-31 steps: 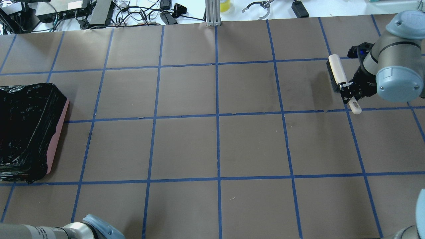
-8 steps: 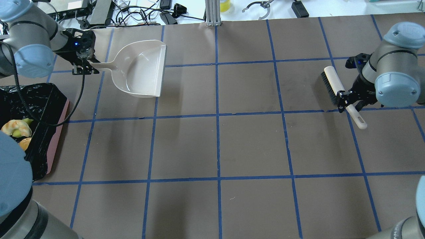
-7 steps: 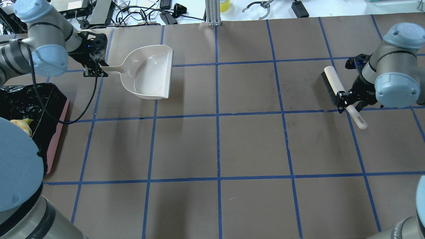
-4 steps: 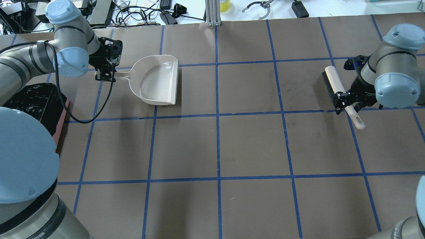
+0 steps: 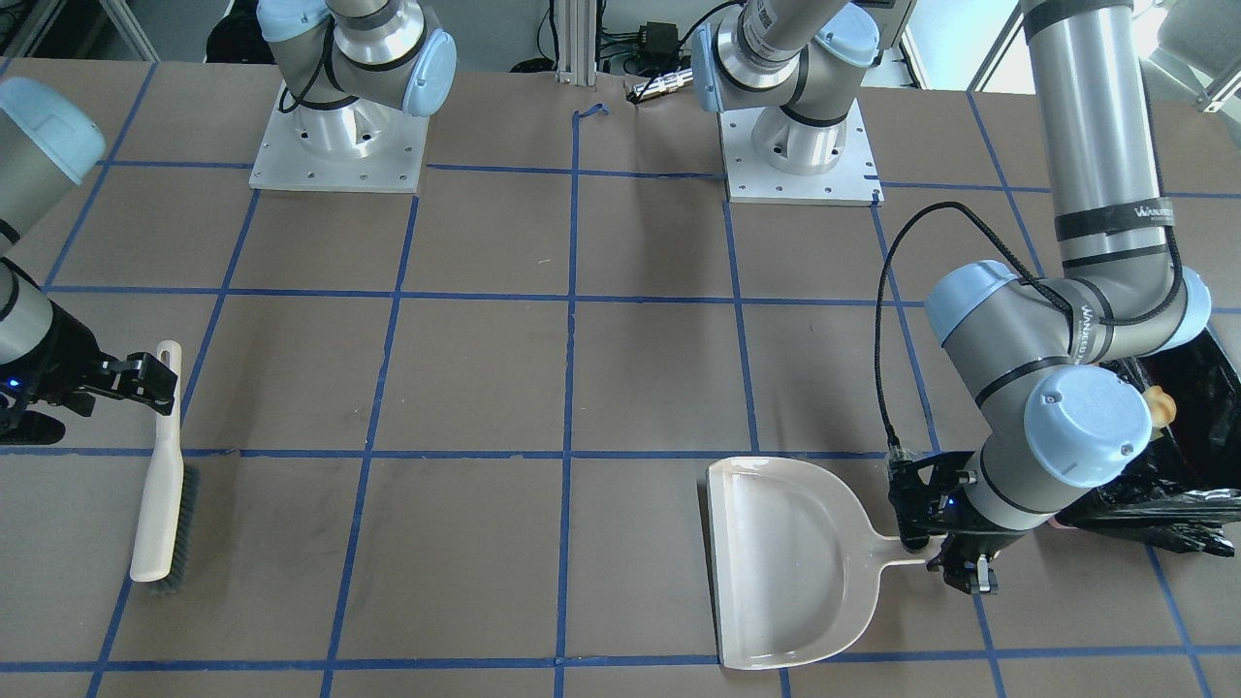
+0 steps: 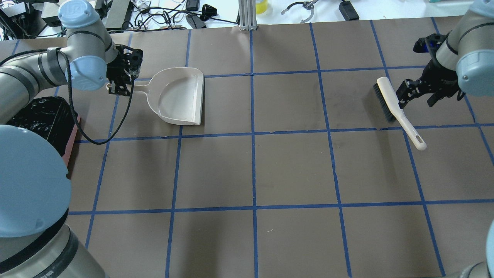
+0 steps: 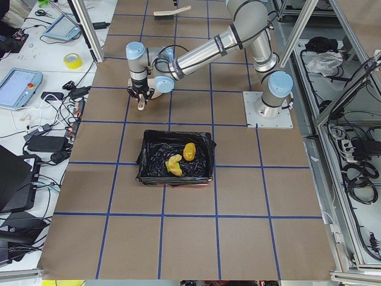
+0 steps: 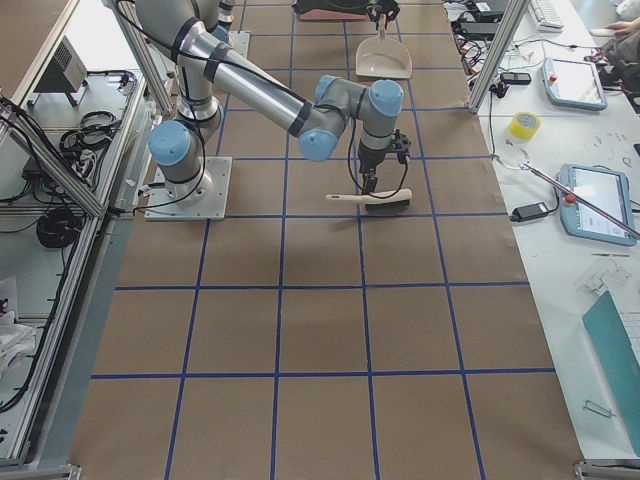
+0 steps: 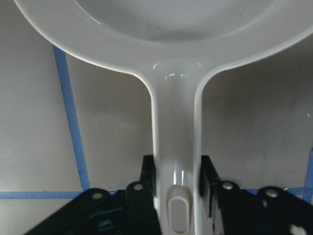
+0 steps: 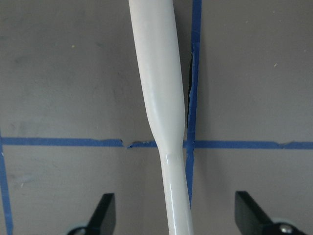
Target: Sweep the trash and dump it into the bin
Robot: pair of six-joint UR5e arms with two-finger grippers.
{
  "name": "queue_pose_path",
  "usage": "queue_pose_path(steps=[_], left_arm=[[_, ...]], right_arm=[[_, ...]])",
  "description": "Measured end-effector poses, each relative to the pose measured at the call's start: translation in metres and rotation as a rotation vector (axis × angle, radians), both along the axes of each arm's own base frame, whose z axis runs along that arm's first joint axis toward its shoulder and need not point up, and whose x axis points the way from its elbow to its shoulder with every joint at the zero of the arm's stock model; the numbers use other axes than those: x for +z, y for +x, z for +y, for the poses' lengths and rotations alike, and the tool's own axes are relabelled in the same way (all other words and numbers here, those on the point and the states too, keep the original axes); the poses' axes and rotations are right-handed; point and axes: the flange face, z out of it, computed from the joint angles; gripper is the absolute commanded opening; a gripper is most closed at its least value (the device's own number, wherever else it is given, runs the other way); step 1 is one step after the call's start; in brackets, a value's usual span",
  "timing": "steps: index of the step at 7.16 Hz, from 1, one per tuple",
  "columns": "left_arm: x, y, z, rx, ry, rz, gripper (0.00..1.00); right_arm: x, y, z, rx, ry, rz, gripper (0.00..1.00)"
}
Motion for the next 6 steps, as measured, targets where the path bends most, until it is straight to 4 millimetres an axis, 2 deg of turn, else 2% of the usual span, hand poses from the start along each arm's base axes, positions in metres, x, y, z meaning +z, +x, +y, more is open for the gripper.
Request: queue_pose_path(steps=[1, 2, 3, 4, 5, 6], left_arm=[[-0.001, -0.002, 0.002, 0.029, -0.001, 0.006, 0.74], [-0.001, -0.005, 0.005, 0.054, -0.002, 0.010, 0.74], [0.006, -0.014, 0.008, 0.058, -0.012, 0.011, 0.74], [0.024, -0.034, 0.011, 0.046, -0.039, 0.009, 0.74], [0.051, -0.058, 0.018, 0.039, -0.076, 0.008, 0.73], [0.081, -0.076, 0.030, 0.056, -0.108, 0.019, 0.73]], right_arm=[[0.042, 0.007, -0.003, 0.005, -0.007, -0.015, 0.99], [0.081, 0.023, -0.005, 0.024, -0.020, -0.021, 0.99], [0.118, 0.050, -0.005, 0.049, -0.033, -0.021, 0.99], [0.148, 0.086, 0.002, 0.050, -0.036, -0.019, 0.99], [0.169, 0.126, 0.013, 0.044, -0.042, -0.017, 0.99], [0.182, 0.167, 0.023, 0.039, -0.053, -0.019, 0.99]])
